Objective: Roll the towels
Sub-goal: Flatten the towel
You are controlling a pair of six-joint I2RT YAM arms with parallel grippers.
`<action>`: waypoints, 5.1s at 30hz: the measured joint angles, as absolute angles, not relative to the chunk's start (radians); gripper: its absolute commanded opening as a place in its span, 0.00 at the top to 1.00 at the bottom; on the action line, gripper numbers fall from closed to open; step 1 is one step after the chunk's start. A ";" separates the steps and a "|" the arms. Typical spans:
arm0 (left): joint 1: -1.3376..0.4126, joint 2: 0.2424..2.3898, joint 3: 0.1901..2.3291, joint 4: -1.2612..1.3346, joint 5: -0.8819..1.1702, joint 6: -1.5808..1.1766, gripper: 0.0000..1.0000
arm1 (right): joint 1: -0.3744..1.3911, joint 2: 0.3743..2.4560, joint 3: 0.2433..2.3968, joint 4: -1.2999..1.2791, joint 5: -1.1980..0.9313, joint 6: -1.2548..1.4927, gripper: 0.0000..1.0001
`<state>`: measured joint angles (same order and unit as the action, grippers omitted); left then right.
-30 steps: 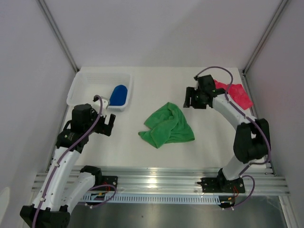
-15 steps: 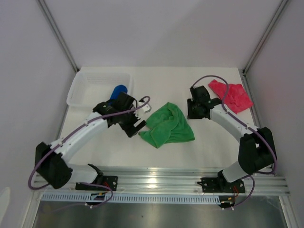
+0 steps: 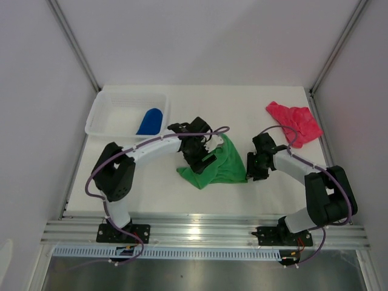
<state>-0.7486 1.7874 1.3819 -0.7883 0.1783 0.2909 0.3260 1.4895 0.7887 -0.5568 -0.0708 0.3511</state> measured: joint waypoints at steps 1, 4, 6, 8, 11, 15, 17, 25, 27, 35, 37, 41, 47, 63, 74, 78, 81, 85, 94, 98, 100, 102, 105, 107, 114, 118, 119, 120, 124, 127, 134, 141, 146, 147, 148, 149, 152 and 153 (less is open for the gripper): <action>-0.754 1.809 1.382 -0.779 0.179 0.283 0.24 | 0.326 1.481 0.776 -0.546 -0.082 0.356 0.58; -0.754 1.860 1.382 -0.760 0.161 0.263 0.29 | 0.326 1.462 0.753 -0.509 -0.108 0.366 0.58; -0.752 1.880 1.382 -0.746 0.141 0.260 0.36 | 0.329 1.459 0.746 -0.490 -0.122 0.370 0.58; -0.751 1.887 1.382 -0.731 0.124 0.257 0.47 | 0.337 1.451 0.737 -0.471 -0.130 0.374 0.58; -0.750 1.887 1.382 -0.711 0.117 0.247 0.71 | 0.351 1.428 0.717 -0.454 -0.143 0.378 0.57; -0.750 1.887 1.382 -0.708 0.118 0.245 0.99 | 0.363 1.389 0.699 -0.424 -0.167 0.392 0.61; -0.750 1.887 1.382 -0.708 0.121 0.252 0.99 | 0.366 1.390 0.696 -0.397 -0.176 0.397 0.64; -0.750 1.885 1.378 -0.709 0.165 0.254 0.99 | 0.361 1.438 0.688 -0.337 -0.216 0.412 1.00; -0.749 1.882 1.378 -0.714 0.169 0.255 0.99 | 0.354 1.438 0.688 -0.330 -0.224 0.417 1.00; -0.683 1.805 1.495 -0.826 0.221 0.274 0.99 | 0.265 1.346 0.789 -0.446 -0.215 0.361 1.00; -0.657 1.761 1.556 -0.849 0.231 0.290 0.99 | 0.250 1.300 0.860 -0.487 -0.198 0.337 1.00; -0.624 1.655 1.636 -0.871 0.232 0.326 0.99 | 0.242 1.201 1.023 -0.546 -0.175 0.281 1.00; -0.603 1.597 1.772 -0.936 0.216 0.368 0.99 | 0.241 1.111 1.245 -0.705 -0.165 0.194 1.00; -0.491 1.700 1.911 -0.903 0.078 0.452 0.90 | 0.242 1.110 1.281 -0.809 -0.326 0.129 1.00; -0.492 2.218 2.200 -0.963 -0.090 0.393 0.17 | 0.242 1.761 1.397 -0.680 -0.175 0.253 0.27; -0.517 2.027 2.006 -0.938 -0.013 0.433 0.23 | 0.196 1.729 1.373 -0.694 -0.113 0.266 0.38; -0.587 1.790 1.757 -0.899 0.049 0.530 0.24 | 0.152 1.642 1.267 -0.666 -0.084 0.281 0.64; -0.750 1.562 1.444 -0.907 0.124 0.658 0.19 | 0.120 1.595 1.142 -0.660 -0.058 0.295 0.73; -0.806 1.701 1.188 -0.823 0.106 0.689 0.15 | 0.123 1.656 1.041 -0.594 -0.125 0.299 0.65; -0.806 1.730 1.184 -0.751 0.081 0.690 0.15 | 0.124 1.694 1.039 -0.563 -0.142 0.298 0.64; -0.806 1.742 1.169 -0.714 0.073 0.691 0.15 | 0.125 1.704 1.031 -0.554 -0.148 0.299 0.62; -0.807 1.760 1.157 -0.693 0.070 0.691 0.15 | 0.125 1.708 1.023 -0.546 -0.151 0.299 0.62; -0.807 1.797 1.157 -0.669 0.068 0.691 0.16 | 0.125 1.712 1.013 -0.540 -0.167 0.299 0.63; -0.807 1.815 1.158 -0.662 0.064 0.690 0.19 | 0.130 1.713 1.012 -0.539 -0.174 0.300 0.63; -0.807 1.818 1.153 -0.652 0.055 0.686 0.50 | 0.136 1.709 1.007 -0.525 -0.188 0.299 0.62; -0.807 1.815 1.138 -0.636 0.049 0.672 0.90 | 0.148 1.711 1.000 -0.500 -0.198 0.302 0.60; -0.807 1.813 1.134 -0.631 0.045 0.666 0.99 | 0.153 1.715 1.000 -0.493 -0.200 0.304 0.61; -0.807 1.813 1.131 -0.624 0.033 0.667 0.99 | 0.158 1.719 1.001 -0.482 -0.205 0.307 0.61; -0.791 1.811 1.130 -0.614 0.021 0.650 0.99 | 0.173 1.739 1.011 -0.445 -0.213 0.318 0.93; -0.745 1.807 1.137 -0.630 0.026 0.623 0.99 | 0.170 1.749 1.013 -0.431 -0.213 0.331 1.00; -0.564 1.739 1.243 -0.717 0.002 0.582 1.00 | 0.083 1.715 1.019 -0.468 -0.192 0.336 1.00; -0.494 1.620 1.428 -0.749 -0.038 0.584 0.99 | -0.003 1.600 1.228 -0.551 -0.146 0.311 1.00; -0.474 1.605 1.546 -0.712 -0.085 0.586 0.99 | -0.046 1.533 1.365 -0.550 -0.142 0.297 1.00; -0.465 1.605 1.563 -0.696 -0.096 0.586 0.99 | -0.054 1.531 1.396 -0.544 -0.142 0.294 1.00; -0.453 1.608 1.596 -0.691 -0.107 0.588 0.99 | -0.062 1.535 1.432 -0.546 -0.138 0.290 1.00; -0.438 1.617 1.639 -0.670 -0.120 0.593 0.99 | -0.069 1.542 1.471 -0.544 -0.137 0.285 1.00; -0.408 1.659 1.776 -0.627 -0.150 0.609 0.99 | -0.089 1.580 1.617 -0.539 -0.126 0.267 1.00; -0.399 1.678 1.824 -0.607 -0.159 0.615 0.99 | -0.094 1.591 1.654 -0.532 -0.123 0.261 1.00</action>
<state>-0.3988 1.6775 1.8240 -0.6075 -0.1593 0.6151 -0.0937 1.5906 1.6543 -0.5316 -0.1230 0.2607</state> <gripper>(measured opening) 0.009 0.006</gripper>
